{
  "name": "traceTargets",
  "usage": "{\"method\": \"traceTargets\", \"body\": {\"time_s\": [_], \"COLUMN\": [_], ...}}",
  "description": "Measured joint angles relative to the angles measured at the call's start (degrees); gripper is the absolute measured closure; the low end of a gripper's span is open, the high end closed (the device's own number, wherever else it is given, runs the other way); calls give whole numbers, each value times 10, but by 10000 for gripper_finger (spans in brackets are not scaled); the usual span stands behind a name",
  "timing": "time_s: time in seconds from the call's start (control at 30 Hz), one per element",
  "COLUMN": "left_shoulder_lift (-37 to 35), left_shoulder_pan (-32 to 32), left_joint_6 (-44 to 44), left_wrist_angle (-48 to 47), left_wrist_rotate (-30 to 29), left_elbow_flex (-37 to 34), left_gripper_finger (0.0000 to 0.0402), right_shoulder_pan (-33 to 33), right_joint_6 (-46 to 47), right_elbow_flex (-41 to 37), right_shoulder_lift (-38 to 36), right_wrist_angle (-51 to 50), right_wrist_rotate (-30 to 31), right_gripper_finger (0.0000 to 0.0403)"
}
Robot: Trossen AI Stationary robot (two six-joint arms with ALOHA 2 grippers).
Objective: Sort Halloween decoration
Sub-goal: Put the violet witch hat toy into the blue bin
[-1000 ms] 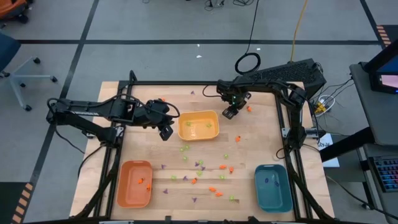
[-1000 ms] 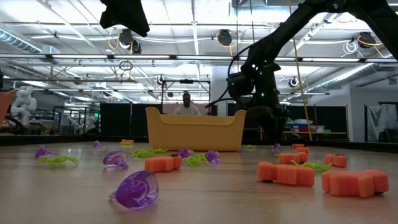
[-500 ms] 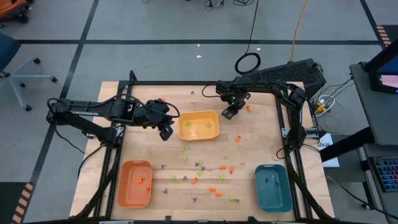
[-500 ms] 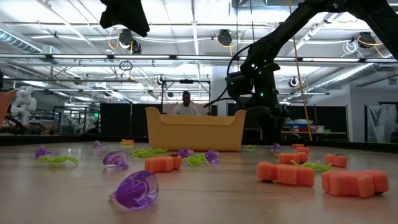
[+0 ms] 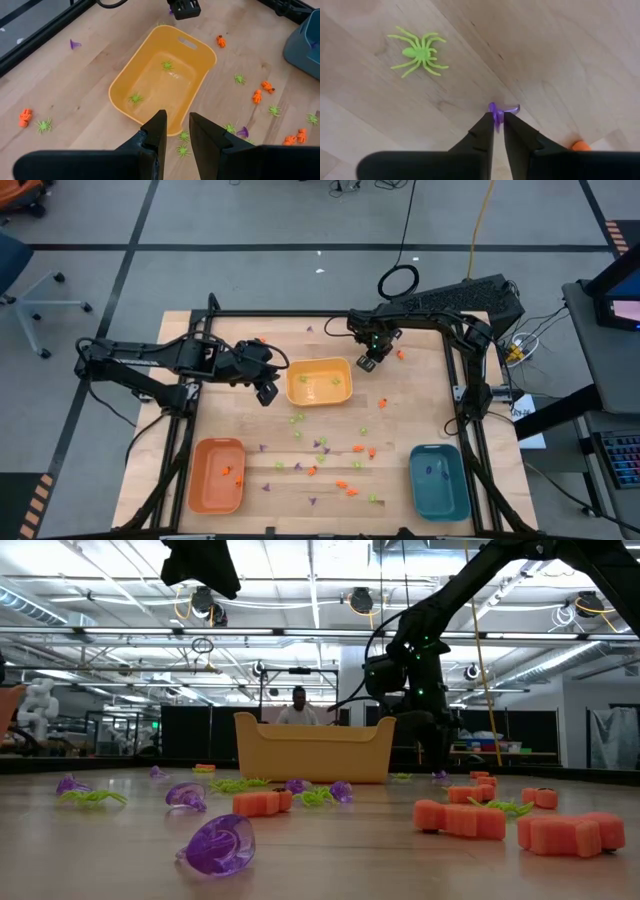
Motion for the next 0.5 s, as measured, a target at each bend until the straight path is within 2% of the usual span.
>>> {"method": "traceTargets", "body": {"time_s": [0.17,0.5], "left_shoulder_lift": [0,0], "left_shoulder_pan": [0,0], "left_joint_6": [2,2], "left_wrist_angle": [0,0], "left_wrist_rotate": [0,0], "left_elbow_flex": [0,0], "left_gripper_finger": [320,320], "right_shoulder_pan": [0,0], "right_joint_6": [-13,-28], "right_elbow_flex": [0,0], "right_shoulder_lift": [-1,-2], "right_wrist_angle": [0,-15], "right_wrist_rotate": [0,-7], "right_gripper_finger": [399,402]}}
